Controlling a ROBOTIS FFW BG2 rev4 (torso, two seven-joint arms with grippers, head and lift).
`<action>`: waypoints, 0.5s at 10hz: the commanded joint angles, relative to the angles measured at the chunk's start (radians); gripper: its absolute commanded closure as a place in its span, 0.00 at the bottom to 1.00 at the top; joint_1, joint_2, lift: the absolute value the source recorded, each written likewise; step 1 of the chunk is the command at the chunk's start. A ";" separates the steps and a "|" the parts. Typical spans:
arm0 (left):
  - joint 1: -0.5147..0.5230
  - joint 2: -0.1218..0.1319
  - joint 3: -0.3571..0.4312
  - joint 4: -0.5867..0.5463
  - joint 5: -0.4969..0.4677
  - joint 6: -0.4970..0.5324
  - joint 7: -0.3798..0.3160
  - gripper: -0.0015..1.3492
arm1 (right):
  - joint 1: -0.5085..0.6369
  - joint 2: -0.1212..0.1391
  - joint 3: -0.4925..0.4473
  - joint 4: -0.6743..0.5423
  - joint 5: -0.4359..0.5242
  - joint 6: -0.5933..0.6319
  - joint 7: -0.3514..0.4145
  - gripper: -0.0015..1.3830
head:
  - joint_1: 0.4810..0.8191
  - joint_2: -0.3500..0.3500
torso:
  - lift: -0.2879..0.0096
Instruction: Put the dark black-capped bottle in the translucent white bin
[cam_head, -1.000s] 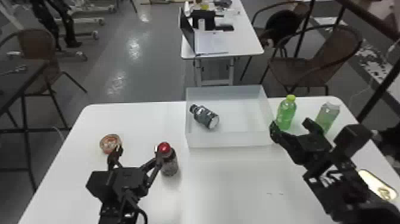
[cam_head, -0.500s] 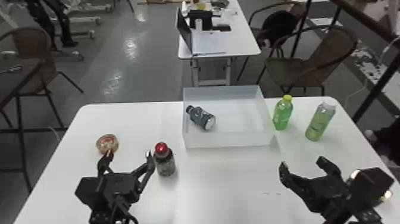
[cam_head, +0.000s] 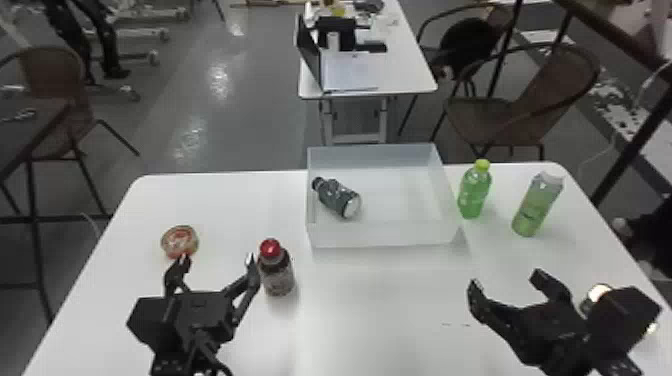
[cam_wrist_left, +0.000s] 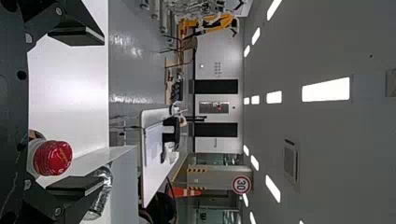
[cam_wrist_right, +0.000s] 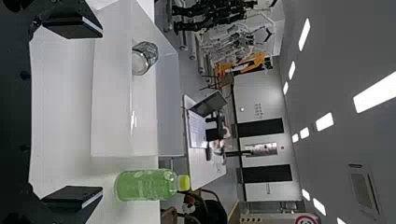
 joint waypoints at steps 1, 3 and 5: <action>-0.001 -0.003 0.000 -0.001 -0.002 0.001 0.000 0.17 | -0.004 0.000 0.000 0.003 0.001 0.000 0.005 0.08 | 0.63 0.58 | 0.85; -0.001 -0.003 0.000 -0.002 -0.003 0.001 0.000 0.17 | -0.007 0.000 0.000 0.001 -0.001 0.000 0.008 0.08 | 0.63 0.59 | 0.85; 0.002 -0.003 0.004 -0.008 -0.005 0.001 0.000 0.17 | -0.013 0.000 0.000 0.003 -0.004 0.002 0.008 0.08 | 0.63 0.59 | 0.85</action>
